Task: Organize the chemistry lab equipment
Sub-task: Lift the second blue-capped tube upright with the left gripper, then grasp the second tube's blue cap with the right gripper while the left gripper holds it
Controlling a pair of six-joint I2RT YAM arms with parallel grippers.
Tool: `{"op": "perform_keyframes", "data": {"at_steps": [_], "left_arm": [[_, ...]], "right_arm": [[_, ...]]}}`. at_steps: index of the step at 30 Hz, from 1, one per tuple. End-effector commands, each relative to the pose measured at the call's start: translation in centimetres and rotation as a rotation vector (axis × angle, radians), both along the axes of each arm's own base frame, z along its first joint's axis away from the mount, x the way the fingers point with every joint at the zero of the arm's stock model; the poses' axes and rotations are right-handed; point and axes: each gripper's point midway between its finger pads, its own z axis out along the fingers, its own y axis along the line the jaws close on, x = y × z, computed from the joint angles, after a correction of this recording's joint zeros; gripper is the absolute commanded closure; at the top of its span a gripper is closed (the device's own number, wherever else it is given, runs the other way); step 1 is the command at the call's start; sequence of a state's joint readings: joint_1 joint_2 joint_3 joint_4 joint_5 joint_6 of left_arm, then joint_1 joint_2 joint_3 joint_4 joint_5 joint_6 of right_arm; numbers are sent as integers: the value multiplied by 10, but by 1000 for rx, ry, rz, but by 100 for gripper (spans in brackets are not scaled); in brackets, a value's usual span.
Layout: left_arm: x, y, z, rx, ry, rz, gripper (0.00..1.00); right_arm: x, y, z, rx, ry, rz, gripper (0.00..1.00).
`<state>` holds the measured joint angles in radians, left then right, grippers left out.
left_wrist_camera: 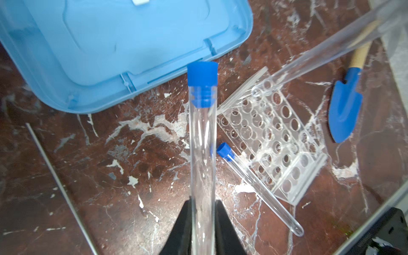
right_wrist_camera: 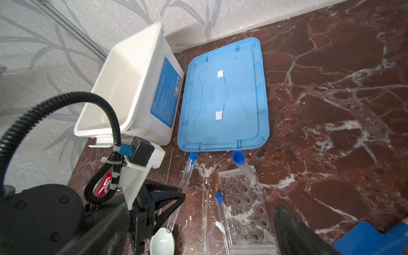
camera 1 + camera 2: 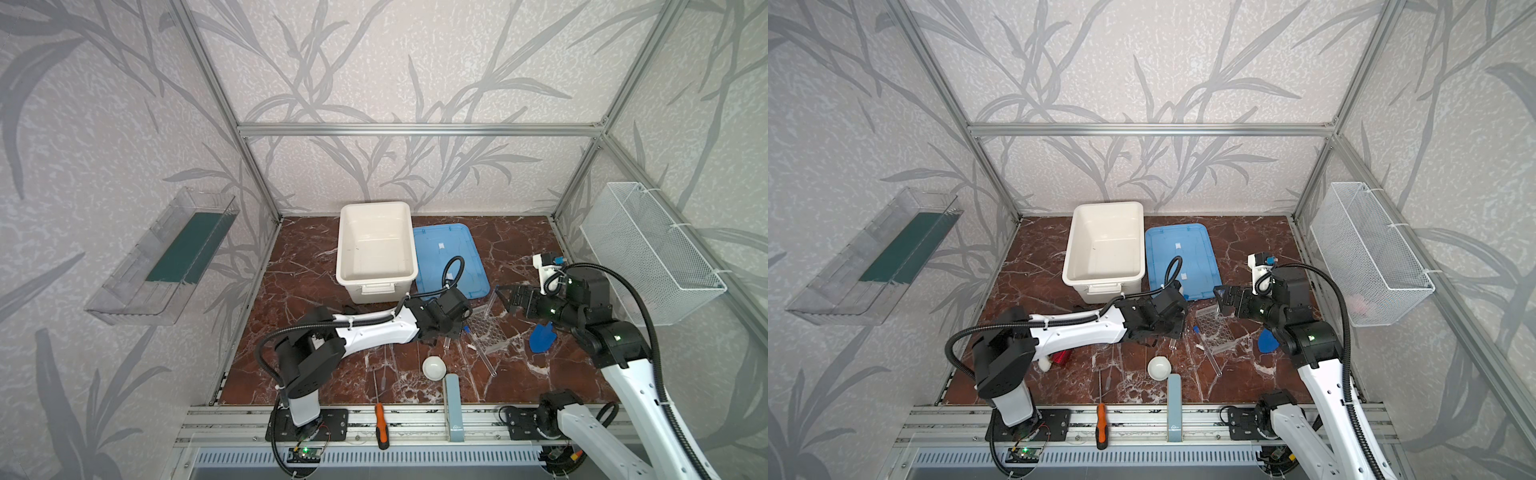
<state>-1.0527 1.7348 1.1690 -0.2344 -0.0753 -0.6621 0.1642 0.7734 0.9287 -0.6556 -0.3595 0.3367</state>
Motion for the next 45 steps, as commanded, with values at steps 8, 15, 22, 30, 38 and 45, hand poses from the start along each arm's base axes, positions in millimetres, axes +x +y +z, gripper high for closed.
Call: {"op": "perform_keyframes", "data": {"at_steps": [8,15,22,30,38,45], "left_arm": [[3,-1,92,-224,-382,-175,86],[-1,4,118,-285,-471,-194,85],[-6,6,123,-308,-488,-198,84],[-7,11,124,-329,-492,-175,85],[-4,15,127,-337,-510,-148,85],[-3,13,127,-344,-508,-146,85]], "right_arm": [[3,53,40,226,0,282,9],[25,78,36,221,21,337,15],[40,110,28,202,47,386,35],[42,118,13,173,63,369,56],[43,117,5,172,84,356,69],[41,119,1,184,109,366,77]]}}
